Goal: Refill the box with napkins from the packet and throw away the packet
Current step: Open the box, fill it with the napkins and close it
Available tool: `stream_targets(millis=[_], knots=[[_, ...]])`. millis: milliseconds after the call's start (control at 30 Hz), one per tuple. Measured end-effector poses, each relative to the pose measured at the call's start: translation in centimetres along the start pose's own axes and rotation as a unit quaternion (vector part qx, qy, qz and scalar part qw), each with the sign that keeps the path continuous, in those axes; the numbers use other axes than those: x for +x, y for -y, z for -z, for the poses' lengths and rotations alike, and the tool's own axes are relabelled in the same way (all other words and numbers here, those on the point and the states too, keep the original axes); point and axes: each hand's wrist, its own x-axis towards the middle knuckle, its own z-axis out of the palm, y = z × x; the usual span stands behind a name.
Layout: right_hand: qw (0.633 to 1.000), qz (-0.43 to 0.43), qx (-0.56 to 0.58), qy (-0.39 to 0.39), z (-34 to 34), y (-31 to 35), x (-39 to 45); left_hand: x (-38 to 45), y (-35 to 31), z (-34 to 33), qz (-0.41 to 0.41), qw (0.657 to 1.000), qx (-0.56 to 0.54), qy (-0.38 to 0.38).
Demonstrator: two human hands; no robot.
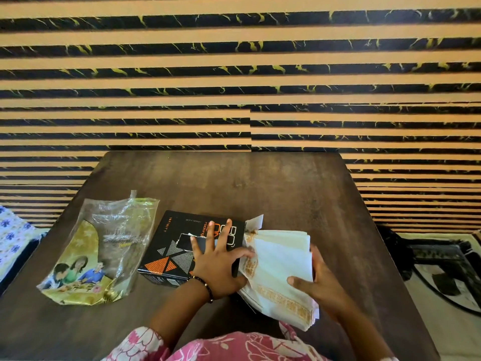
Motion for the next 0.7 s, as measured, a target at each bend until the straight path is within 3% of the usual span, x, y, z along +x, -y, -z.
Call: stream_targets(millis=[233, 400, 567, 700], knots=[[0.995, 0.015, -0.1, 0.006, 0.5, 1.4, 0.3, -0.2, -0.1, 0.0, 0.003, 1.0, -0.007, -0.014], [0.997, -0.003, -0.074, 0.005, 0.8, 1.2, 0.5, -0.5, -0.1, 0.0, -0.002, 1.0, -0.015, -0.021], [0.997, -0.05, 0.051, -0.025, 0.8, 1.2, 1.2, -0.2, -0.1, -0.1, -0.002, 1.0, 0.007, -0.016], [0.972, -0.126, 0.184, -0.074, 0.8, 2.1, 2.6, 0.1, -0.1, -0.2, 0.005, 1.0, 0.016, 0.004]])
